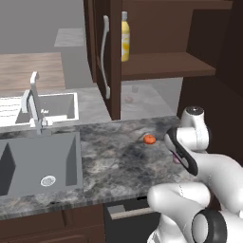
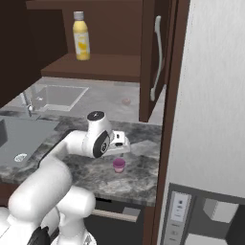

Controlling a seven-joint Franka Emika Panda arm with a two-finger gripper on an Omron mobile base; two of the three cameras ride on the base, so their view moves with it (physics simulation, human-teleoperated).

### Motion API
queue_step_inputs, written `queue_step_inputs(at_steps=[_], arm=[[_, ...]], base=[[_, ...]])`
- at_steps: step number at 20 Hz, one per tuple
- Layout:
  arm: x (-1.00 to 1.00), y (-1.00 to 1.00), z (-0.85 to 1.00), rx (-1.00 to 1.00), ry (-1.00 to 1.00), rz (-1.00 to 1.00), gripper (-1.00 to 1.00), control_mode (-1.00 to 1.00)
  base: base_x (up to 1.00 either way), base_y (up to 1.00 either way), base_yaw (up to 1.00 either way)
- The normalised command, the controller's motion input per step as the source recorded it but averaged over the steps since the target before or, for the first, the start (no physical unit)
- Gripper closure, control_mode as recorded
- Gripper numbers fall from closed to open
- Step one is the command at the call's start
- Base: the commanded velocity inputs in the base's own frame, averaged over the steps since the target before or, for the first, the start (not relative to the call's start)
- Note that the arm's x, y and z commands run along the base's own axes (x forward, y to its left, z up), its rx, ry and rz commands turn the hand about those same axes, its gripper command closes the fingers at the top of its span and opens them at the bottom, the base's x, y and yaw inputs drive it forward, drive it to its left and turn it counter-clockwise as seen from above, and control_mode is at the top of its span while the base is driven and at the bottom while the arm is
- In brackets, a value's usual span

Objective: Pick the jam and jam from the counter and place them in the cabinets closest to them.

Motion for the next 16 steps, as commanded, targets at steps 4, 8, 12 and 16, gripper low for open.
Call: queue_step_inputs(at_steps=[4,8,12,16], arm=[[0.23,-0.12,-0.32,0.0,0.02,0.02,-1.0,-1.0],[0.27,-0.08,-0.31,0.0,0.03,0.02,-1.0,-1.0],[0.29,-0.03,-0.32,0.0,0.04,0.01,-1.0,-1.0],[0.29,-0.01,-0.35,0.0,0.05,0.0,-1.0,-1.0]], base=[[0.0,0.0,0.0],[0.0,0.0,0.0],[0.0,0.0,0.0],[0.0,0.0,0.0]])
